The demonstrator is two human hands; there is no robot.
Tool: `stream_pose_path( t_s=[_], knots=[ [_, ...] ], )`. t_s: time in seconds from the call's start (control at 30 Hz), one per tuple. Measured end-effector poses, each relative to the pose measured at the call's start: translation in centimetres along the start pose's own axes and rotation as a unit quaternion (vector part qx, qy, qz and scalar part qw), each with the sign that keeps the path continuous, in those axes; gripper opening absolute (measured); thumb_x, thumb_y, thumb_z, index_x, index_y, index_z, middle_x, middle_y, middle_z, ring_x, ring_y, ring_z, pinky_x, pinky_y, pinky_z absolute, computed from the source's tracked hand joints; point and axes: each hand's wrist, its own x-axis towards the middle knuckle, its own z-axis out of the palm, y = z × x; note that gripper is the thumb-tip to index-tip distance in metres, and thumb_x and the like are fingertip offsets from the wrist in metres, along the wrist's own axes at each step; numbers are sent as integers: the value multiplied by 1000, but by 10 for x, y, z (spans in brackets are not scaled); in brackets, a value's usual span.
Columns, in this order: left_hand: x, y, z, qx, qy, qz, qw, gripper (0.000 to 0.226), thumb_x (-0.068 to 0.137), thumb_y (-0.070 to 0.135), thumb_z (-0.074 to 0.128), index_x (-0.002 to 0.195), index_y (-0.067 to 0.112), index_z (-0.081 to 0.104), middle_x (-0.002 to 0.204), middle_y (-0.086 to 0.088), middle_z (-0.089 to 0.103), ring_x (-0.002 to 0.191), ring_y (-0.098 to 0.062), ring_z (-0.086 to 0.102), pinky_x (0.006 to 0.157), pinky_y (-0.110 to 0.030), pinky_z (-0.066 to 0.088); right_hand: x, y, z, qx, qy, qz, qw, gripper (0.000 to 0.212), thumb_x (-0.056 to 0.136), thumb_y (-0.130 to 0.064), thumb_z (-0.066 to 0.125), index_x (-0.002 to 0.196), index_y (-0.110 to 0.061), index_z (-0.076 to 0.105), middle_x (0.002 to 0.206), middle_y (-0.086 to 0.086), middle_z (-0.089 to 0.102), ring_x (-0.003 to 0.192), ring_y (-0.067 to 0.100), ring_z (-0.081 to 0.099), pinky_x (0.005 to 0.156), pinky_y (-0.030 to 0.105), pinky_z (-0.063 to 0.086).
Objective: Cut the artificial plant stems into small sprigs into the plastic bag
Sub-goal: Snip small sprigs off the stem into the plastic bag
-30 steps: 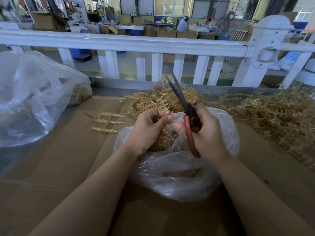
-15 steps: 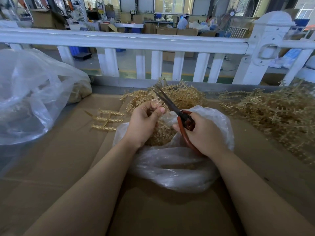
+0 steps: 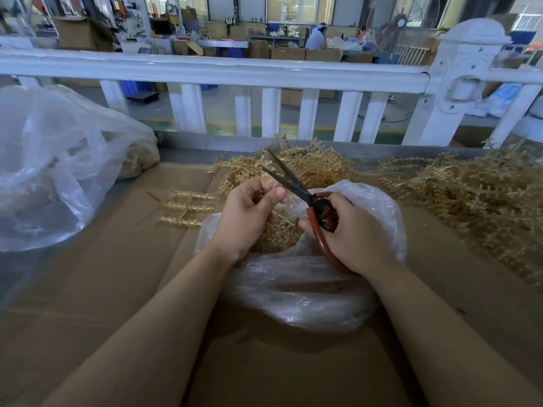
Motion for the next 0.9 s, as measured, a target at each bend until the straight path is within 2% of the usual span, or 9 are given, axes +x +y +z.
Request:
stream_pose_path(
  t_s=[0.1, 0.23, 0.37, 0.5, 0.67, 0.8, 0.9],
  knots=[
    [-1, -1, -2, 2, -4, 10, 1000, 13, 99, 10, 58, 89, 4, 65, 78, -1, 64, 63, -8, 53, 56, -19, 47, 0, -1, 1, -8, -1, -6, 1000, 54, 76, -80, 51, 108, -36, 55, 91, -21, 63, 85, -9, 58, 72, 4, 42],
    [-1, -6, -4, -11, 5, -5, 1000, 10, 98, 8, 58, 94, 4, 66, 76, 0, 63, 56, -5, 52, 53, -19, 46, 1, 0, 1, -23, -5, -19, 1000, 49, 78, -79, 51, 103, -37, 53, 92, -19, 62, 84, -1, 61, 76, 18, 53],
    [0, -9, -5, -6, 11, -9, 1000, 12, 100, 6, 56, 100, 1, 66, 82, -11, 63, 58, -7, 52, 54, -21, 45, 1, 1, 1, -33, -13, -13, 999, 52, 77, -80, 49, 103, -35, 53, 92, -19, 62, 84, 1, 61, 76, 26, 56],
    [0, -10, -6, -18, 6, -16, 1000, 12, 99, 7, 57, 100, 4, 69, 79, -3, 66, 61, -10, 52, 55, -19, 46, 1, 0, 2, -32, -14, -10, 999, 52, 79, -76, 52, 105, -31, 56, 93, -17, 63, 84, 2, 61, 76, 28, 56],
    [0, -10, -7, -21, -1, -8, 1000, 12, 99, 8, 57, 98, 2, 67, 80, -8, 63, 61, -10, 53, 55, -20, 46, 0, -1, 1, -32, -13, -8, 999, 51, 80, -73, 55, 104, -28, 57, 93, -16, 64, 83, 3, 62, 75, 29, 57],
    [1, -8, -7, -47, 8, -11, 999, 18, 99, 3, 54, 93, 12, 69, 75, 5, 66, 57, -7, 53, 53, -20, 46, 0, -1, 1, -32, -16, -7, 999, 51, 79, -74, 55, 104, -30, 55, 95, -17, 64, 87, 4, 62, 75, 26, 55],
    [0, -5, -6, -67, 4, -6, 998, 24, 99, 0, 52, 91, 16, 69, 74, 7, 64, 56, -5, 50, 52, -20, 45, 1, 0, 1, -44, -24, -10, 999, 51, 78, -74, 56, 105, -30, 54, 98, -16, 63, 89, 5, 62, 75, 24, 53]
  ],
)
